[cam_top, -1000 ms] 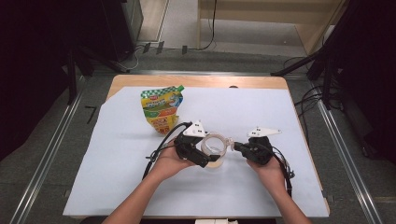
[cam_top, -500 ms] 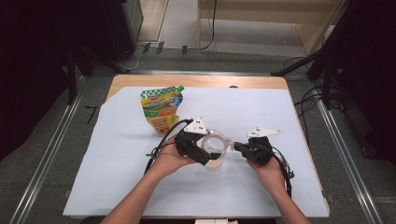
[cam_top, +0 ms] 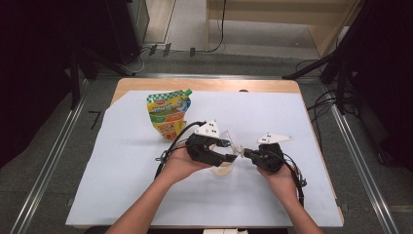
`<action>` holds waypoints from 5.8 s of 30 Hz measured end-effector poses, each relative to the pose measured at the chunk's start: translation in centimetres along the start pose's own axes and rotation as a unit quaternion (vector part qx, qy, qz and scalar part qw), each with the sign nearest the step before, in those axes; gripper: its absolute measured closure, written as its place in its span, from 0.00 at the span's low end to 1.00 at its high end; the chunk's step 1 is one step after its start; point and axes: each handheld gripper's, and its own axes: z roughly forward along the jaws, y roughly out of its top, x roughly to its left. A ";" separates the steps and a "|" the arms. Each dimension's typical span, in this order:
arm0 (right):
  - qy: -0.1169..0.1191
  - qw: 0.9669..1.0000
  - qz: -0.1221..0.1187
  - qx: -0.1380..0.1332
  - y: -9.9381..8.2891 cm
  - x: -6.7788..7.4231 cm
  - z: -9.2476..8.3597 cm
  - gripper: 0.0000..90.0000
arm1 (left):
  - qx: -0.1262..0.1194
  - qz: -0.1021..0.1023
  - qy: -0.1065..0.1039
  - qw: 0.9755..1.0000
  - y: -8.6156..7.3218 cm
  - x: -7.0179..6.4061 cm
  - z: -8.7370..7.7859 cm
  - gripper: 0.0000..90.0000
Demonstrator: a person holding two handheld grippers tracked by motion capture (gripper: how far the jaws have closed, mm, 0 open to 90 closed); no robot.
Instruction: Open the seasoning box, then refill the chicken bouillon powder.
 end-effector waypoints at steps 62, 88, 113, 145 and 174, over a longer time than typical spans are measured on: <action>0.025 0.999 0.001 -0.026 -1.6 -0.1 -3.8 0.74 | 0.012 -0.091 -0.045 0.995 1.6 1.4 -2.6 0.70; 0.073 0.997 -0.018 -0.003 -2.8 3.2 -4.0 0.50 | -0.005 -0.156 0.024 0.988 -2.0 5.1 -9.3 0.49; 0.101 0.994 -0.038 0.010 -2.3 4.4 -2.7 0.51 | -0.004 -0.186 0.086 0.979 -5.0 6.9 -14.5 0.47; 0.118 0.990 -0.070 0.024 -2.5 6.1 -1.8 0.51 | -0.030 -0.246 0.148 0.957 -8.4 11.7 -16.4 0.48; 0.153 0.984 -0.092 0.013 -2.7 8.6 -1.5 0.52 | -0.039 -0.239 0.160 0.957 -7.5 13.0 -12.9 0.90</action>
